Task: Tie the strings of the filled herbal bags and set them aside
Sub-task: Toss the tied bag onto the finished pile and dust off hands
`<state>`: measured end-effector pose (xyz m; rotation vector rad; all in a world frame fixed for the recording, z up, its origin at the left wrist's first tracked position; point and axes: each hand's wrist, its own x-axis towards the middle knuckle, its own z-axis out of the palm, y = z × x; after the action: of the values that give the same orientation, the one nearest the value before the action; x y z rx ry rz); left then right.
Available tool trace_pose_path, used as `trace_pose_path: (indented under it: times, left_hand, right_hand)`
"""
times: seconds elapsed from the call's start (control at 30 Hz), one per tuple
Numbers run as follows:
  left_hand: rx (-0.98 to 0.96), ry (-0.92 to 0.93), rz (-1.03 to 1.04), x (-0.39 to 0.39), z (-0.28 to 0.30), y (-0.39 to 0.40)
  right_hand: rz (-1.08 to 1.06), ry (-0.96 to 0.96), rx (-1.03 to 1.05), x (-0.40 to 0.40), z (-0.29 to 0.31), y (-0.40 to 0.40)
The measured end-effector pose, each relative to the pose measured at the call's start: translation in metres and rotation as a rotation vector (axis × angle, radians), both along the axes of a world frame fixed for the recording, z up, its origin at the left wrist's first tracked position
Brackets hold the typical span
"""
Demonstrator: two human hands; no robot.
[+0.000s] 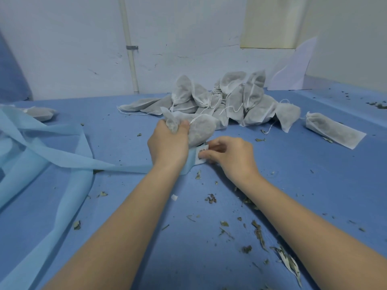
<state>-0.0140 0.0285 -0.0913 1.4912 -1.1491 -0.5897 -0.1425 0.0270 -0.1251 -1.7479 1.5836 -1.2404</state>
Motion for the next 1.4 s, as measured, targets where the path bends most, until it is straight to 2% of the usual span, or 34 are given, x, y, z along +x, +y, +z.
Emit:
trace_pose_path:
  times: [0.27, 0.47, 0.53, 0.7, 0.83, 1.03, 1.13, 1.23, 1.4]
  left_hand:
    - [0.013, 0.030, -0.002, 0.003, 0.000, -0.002]
    - [0.013, 0.061, -0.002, 0.003, 0.001, -0.002]
    - [0.014, 0.075, -0.006, 0.003, 0.001, -0.002]
    - [0.020, 0.106, -0.019, 0.006, 0.003, -0.003]
    - [-0.006, 0.203, -0.028, 0.009, 0.006, 0.000]
    - [-0.022, 0.243, -0.048, 0.008, 0.008, 0.000]
    - [-0.049, 0.255, -0.091, 0.010, 0.010, 0.001]
    - [-0.054, 0.241, -0.170, 0.012, 0.013, 0.004]
    - [-0.034, 0.119, -0.350, 0.007, 0.014, 0.011]
  right_hand:
    - [0.006, 0.017, 0.006, 0.000, 0.002, -0.002]
    - [-0.008, 0.173, -0.068, 0.006, 0.000, 0.006]
    - [0.037, 0.184, -0.073, 0.006, 0.002, 0.011]
    - [0.223, 0.265, 0.064, -0.005, 0.016, 0.022]
    - [0.280, 0.334, 0.020, -0.014, 0.030, 0.027]
    - [0.462, 0.418, 0.105, -0.005, 0.031, 0.036]
    - [0.428, 0.211, 0.023, -0.007, 0.041, 0.039]
    - [0.358, 0.004, -0.144, -0.013, 0.053, 0.040]
    - [0.193, 0.177, -0.325, -0.019, 0.061, 0.038]
